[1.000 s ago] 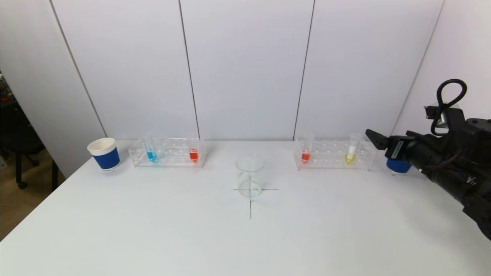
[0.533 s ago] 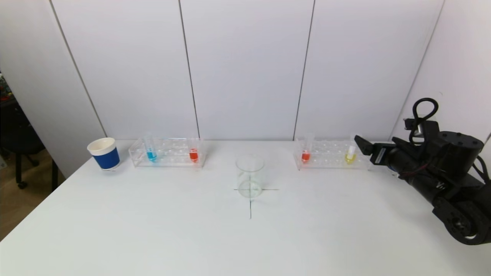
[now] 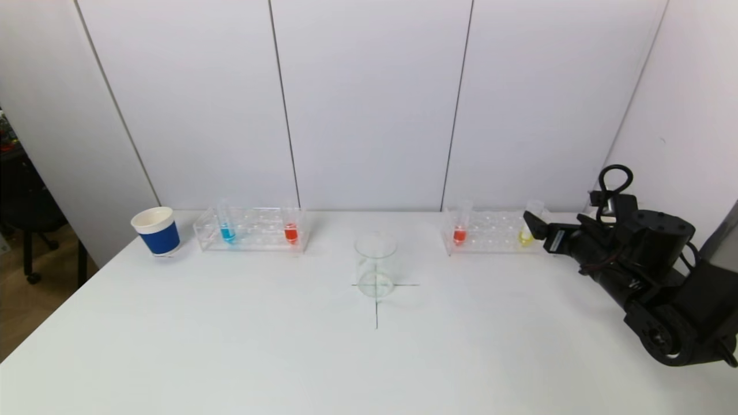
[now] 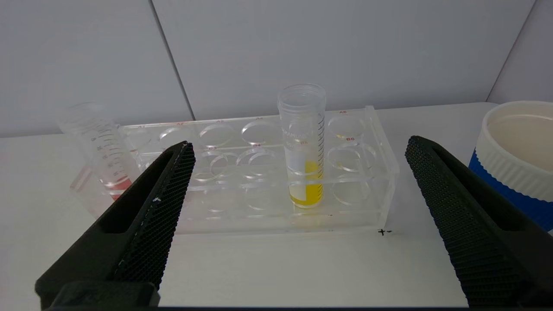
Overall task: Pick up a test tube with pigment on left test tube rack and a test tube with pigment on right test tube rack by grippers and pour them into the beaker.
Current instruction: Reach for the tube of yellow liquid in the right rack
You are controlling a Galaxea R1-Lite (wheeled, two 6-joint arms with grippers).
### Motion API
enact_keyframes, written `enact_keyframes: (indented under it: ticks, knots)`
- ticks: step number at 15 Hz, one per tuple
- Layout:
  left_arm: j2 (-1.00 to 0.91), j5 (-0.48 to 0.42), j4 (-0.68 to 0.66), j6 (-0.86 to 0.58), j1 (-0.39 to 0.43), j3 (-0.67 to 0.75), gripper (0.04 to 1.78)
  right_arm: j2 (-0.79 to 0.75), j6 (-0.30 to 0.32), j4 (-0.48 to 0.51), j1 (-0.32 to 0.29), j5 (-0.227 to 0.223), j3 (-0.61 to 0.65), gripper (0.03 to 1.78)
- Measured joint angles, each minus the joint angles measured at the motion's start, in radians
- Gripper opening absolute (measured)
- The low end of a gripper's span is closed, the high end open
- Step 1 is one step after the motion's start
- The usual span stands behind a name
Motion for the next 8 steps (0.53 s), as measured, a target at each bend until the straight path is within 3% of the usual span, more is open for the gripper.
enact_keyframes:
  ticks: [8]
  knots:
    - [0.000,0.000,0.000,-0.001,0.000,0.000,1.76,0.070,-0.001,0.003,-0.015,-0.001,-0.092,1.77]
